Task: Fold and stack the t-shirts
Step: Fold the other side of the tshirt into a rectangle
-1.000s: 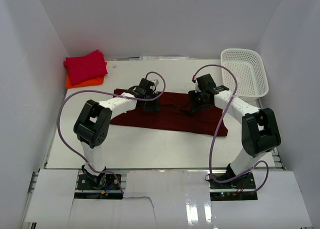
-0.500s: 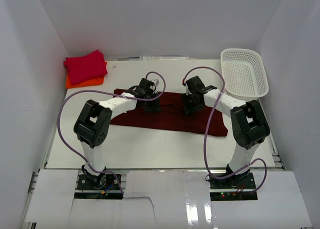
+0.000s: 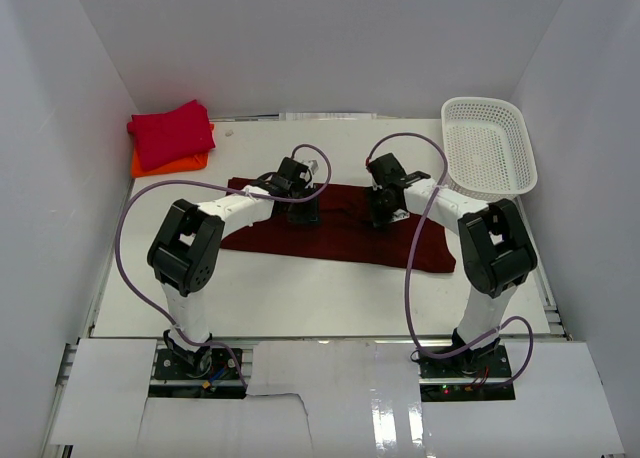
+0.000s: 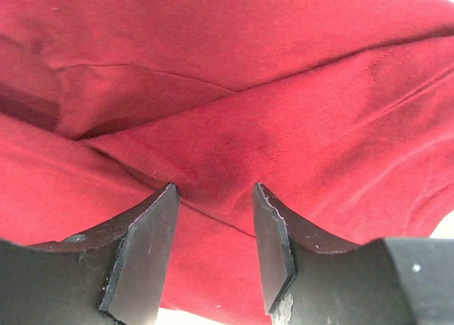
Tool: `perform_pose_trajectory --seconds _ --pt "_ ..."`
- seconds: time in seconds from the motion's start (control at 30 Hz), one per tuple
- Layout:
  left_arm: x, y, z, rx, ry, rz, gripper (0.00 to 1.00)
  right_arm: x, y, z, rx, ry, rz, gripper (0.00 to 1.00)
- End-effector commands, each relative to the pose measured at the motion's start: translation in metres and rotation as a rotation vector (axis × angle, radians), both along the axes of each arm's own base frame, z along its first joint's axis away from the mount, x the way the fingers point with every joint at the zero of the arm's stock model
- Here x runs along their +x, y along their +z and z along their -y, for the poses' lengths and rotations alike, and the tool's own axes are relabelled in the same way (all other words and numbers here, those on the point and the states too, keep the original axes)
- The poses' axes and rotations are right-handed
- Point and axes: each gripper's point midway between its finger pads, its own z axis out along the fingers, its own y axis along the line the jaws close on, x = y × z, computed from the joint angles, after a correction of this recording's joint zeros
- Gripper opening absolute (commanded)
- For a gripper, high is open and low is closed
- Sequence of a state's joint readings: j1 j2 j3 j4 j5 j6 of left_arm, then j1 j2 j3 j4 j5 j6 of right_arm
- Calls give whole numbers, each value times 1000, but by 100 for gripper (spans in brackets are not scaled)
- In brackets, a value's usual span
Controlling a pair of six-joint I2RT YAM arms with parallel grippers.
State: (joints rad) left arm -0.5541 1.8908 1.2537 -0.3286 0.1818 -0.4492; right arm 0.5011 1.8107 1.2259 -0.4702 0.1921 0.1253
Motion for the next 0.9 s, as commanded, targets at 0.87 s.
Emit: perform_pose_trajectory --seconds 0.87 --pt "-10 3 1 -33 -26 -8 35 63 27 -20 -118 -13 176 47"
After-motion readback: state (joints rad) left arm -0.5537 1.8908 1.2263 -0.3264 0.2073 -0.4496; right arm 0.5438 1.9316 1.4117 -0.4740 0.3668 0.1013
